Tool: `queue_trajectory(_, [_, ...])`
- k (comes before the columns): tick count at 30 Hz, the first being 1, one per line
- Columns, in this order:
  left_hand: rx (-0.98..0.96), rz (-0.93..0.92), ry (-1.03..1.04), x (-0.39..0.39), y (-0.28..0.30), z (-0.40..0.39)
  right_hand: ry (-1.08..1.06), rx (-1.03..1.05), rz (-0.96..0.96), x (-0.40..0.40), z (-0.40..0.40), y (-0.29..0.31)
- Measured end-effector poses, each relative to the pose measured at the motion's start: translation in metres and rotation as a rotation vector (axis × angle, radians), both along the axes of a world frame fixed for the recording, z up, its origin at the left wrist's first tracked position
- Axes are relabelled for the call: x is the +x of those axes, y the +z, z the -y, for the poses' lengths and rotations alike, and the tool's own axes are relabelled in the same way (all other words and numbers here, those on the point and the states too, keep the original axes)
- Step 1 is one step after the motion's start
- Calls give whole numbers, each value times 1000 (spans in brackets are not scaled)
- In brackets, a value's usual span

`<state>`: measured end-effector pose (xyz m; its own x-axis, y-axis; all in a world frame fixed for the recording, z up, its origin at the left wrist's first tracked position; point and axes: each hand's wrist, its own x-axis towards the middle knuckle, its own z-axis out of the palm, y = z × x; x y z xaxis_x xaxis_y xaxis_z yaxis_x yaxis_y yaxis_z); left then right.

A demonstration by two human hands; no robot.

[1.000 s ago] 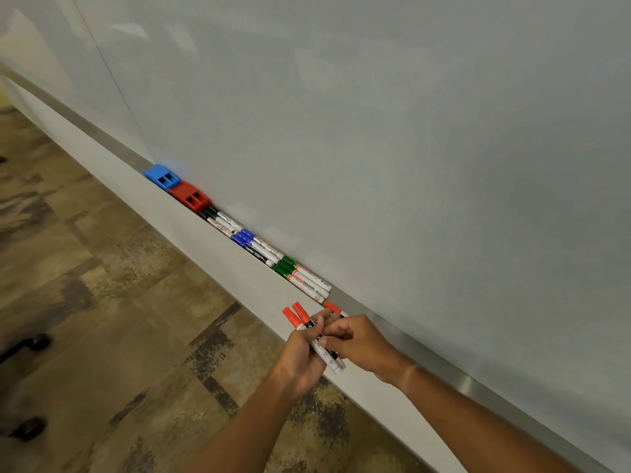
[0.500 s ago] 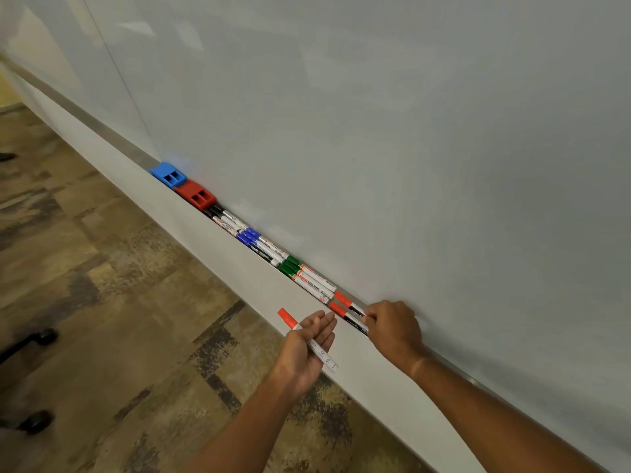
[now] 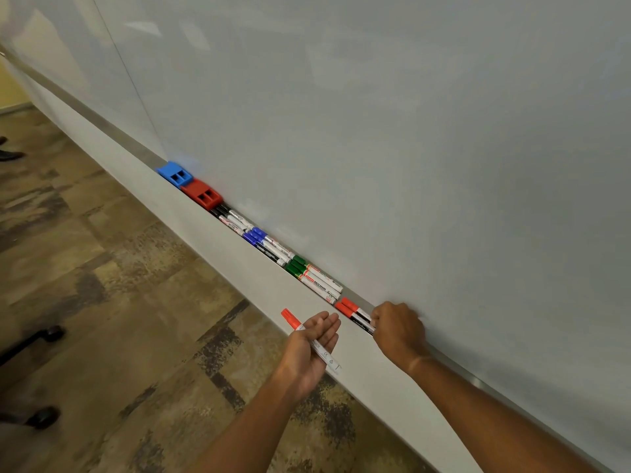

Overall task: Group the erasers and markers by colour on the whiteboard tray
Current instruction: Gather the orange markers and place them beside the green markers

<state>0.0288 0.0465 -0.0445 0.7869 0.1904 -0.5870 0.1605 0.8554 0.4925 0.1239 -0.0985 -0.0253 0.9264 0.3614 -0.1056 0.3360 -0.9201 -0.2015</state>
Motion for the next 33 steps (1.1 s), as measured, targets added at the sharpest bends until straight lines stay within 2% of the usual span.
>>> queue_trajectory(7, [-1,-18,2,1,4,2,17,64,6,-1,0,-2])
queue_trajectory(10, [6,-24,4,3,7,3,5,253,0,-7,-1,0])
queue_trajectory(13, [-10,-15,17,5,13,5,81,582,-212,-21,-10,5])
queue_trajectory(16, [-40,3,23,7,20,7,202,665,-449,-39,-22,6])
queue_trajectory(21, [48,28,4,11,23,9,185,683,-392,-43,-28,2])
queue_trajectory(23, [236,64,-39,9,24,8,135,680,-329,-35,-25,4])
queue_trajectory(28, [1144,-101,-328,-5,11,-1,30,505,-79,-14,-10,4])
queue_trajectory(33, [1761,-84,-584,-12,-9,-14,38,230,73,-6,-3,3])
